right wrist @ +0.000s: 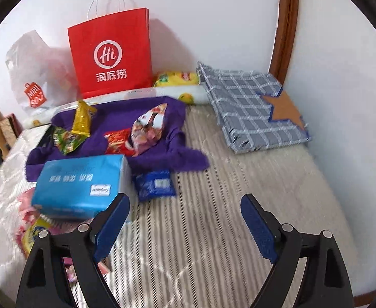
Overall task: Organize snacks
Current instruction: 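Grasp the small blue barcode packet with the right tool while the left tool approaches the pink candy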
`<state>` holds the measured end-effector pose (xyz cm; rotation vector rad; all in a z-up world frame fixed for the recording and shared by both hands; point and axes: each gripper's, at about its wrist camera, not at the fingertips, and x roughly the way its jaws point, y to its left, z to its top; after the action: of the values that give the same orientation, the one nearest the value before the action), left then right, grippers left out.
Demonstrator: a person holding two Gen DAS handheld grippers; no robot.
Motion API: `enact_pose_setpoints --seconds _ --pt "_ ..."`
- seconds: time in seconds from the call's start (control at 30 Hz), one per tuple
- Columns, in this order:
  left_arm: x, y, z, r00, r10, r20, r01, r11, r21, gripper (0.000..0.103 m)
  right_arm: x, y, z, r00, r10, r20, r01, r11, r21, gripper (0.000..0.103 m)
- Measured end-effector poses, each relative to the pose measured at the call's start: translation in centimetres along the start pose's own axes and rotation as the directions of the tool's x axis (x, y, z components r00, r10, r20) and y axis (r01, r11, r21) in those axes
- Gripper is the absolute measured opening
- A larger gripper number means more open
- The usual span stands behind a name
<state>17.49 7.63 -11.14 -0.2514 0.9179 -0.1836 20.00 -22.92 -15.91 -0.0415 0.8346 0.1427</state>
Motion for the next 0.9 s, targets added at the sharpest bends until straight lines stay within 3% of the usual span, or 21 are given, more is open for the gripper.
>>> enact_pose_setpoints --seconds 0.13,0.4,0.53,0.67,0.8,0.9 --pt "0.1 0.8 -1.3 0.999 0.013 -0.030 -0.014 0.999 -0.029 0.077 0.5 -0.2 -0.7 0.999 0.044 -0.018 -0.044 0.999 0.021 0.085" --pt "0.5 2.6 -1.4 0.998 0.033 -0.047 -0.035 0.998 -0.052 0.077 4.1 0.1 0.9 0.995 0.097 -0.023 -0.097 0.995 0.027 0.067" --pt "1.9 3.6 -0.8 0.992 0.108 -0.059 -0.111 0.993 -0.048 0.077 7.0 0.3 1.6 0.988 0.141 -0.057 -0.140 0.990 0.023 0.066" --pt "3.5 4.9 -0.3 0.989 0.120 -0.084 -0.127 0.989 -0.077 0.077 9.6 0.6 1.8 0.982 0.164 -0.094 -0.165 0.986 0.003 0.066" --pt "4.8 5.7 0.2 0.988 0.113 -0.108 -0.122 0.989 -0.084 0.077 11.8 0.5 1.6 0.968 0.209 -0.139 -0.211 0.978 0.007 0.065" --pt "5.6 6.1 0.2 0.986 0.111 -0.125 -0.123 0.988 -0.092 0.077 12.6 -0.4 1.8 0.937 0.297 -0.186 -0.292 0.955 0.054 0.068"
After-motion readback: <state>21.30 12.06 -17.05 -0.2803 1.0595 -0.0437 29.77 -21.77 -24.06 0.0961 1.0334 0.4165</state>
